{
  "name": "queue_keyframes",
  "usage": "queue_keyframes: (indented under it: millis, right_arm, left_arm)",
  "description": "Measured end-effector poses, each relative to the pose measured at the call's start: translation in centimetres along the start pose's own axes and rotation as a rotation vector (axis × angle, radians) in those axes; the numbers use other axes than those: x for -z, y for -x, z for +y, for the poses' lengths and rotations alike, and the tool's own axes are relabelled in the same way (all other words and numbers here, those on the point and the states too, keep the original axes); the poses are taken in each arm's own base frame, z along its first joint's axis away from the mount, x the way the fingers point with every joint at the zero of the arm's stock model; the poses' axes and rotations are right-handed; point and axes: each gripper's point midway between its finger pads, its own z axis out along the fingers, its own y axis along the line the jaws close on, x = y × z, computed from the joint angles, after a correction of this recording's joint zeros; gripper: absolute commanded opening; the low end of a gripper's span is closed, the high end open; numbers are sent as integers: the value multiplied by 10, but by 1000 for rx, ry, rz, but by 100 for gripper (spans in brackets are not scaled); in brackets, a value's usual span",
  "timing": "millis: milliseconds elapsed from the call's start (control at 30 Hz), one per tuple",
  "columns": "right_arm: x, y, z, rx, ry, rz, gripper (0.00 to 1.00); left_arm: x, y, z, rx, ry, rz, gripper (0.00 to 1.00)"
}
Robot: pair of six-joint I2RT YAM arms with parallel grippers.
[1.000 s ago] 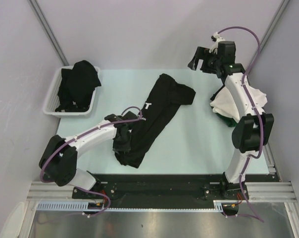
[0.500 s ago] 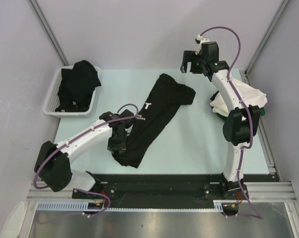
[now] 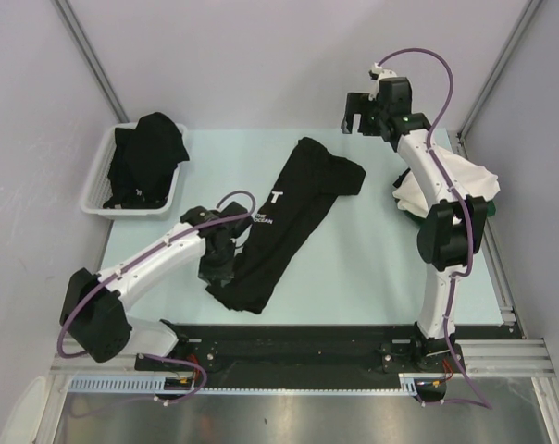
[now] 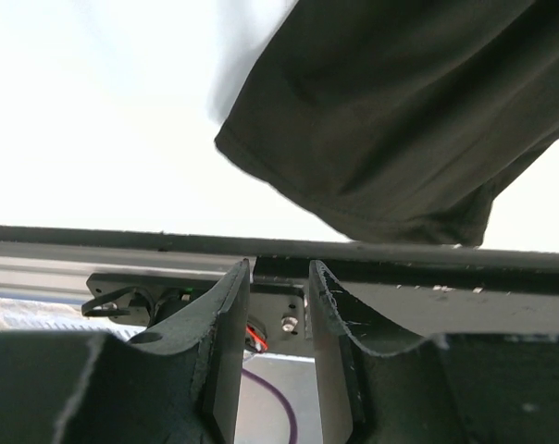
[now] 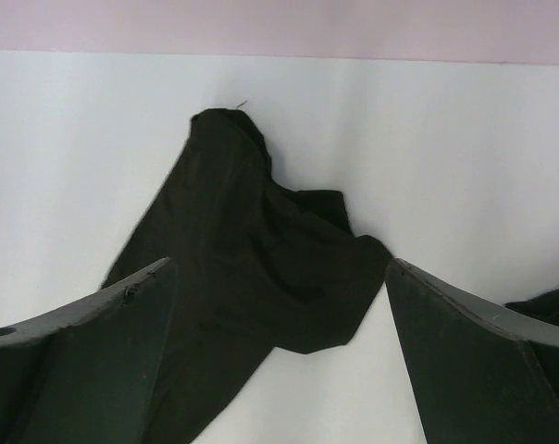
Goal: Fold and stack the t-shirts
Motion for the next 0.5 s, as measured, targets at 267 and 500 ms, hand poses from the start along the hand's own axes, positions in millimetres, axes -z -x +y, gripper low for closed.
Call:
queue_keyframes:
  millis: [267,500]
  right_arm:
    - [-33,-27,-29,-161,46,79,100]
    - [-70,-69,-31,-166,55,191,100]
  left_arm:
    - [10,51,-24,3,-30,-95,47]
    - [55,113,-46,29,-140,-329,59]
